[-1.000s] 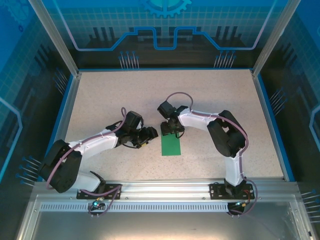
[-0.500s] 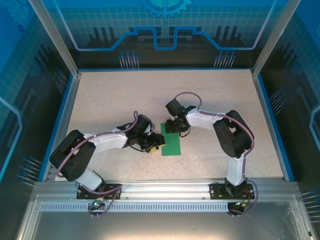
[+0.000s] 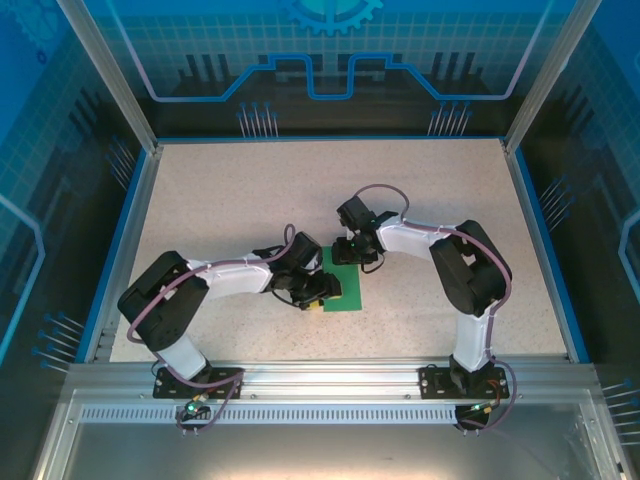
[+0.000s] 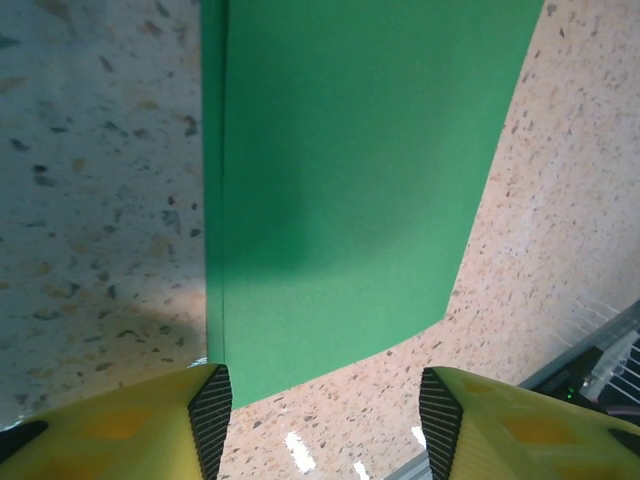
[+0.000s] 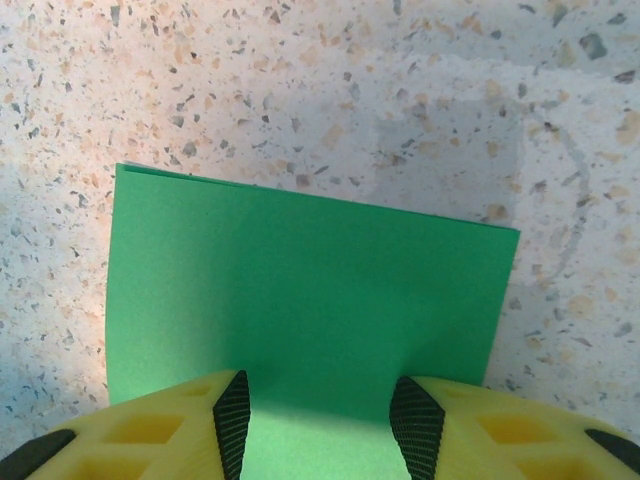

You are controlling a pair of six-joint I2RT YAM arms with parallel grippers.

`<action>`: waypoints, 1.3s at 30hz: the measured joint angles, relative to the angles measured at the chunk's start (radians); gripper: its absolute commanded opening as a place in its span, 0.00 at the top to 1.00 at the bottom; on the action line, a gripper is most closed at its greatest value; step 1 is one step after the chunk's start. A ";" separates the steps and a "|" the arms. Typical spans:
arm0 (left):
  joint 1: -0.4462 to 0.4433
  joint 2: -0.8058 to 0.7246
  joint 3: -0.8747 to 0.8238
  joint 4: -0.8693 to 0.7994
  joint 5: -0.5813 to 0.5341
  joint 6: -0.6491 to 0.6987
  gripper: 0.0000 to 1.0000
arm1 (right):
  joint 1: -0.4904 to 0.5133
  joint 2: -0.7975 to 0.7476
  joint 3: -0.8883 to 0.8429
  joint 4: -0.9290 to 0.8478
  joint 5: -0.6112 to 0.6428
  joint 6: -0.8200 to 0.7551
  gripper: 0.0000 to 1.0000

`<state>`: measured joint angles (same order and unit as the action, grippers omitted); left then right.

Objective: Fold a paper plane with a square sheet of paper (pick it up from the middle)
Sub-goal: Fold the triangle a second time at the center of the table.

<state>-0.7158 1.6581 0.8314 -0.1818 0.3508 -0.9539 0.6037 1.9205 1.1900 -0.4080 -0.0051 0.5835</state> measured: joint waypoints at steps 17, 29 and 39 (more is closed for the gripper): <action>-0.019 0.045 0.049 -0.040 -0.018 0.011 0.43 | -0.003 -0.001 -0.006 0.007 -0.004 0.003 0.53; -0.022 0.064 0.065 -0.039 -0.017 0.013 0.42 | -0.003 -0.004 -0.013 0.017 -0.005 0.004 0.53; -0.022 0.053 0.032 0.045 -0.018 -0.028 0.51 | -0.009 -0.015 -0.032 0.040 -0.022 0.020 0.53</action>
<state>-0.7380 1.7111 0.8635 -0.1364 0.3332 -0.9817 0.5949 1.9057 1.1584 -0.3676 -0.0273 0.6033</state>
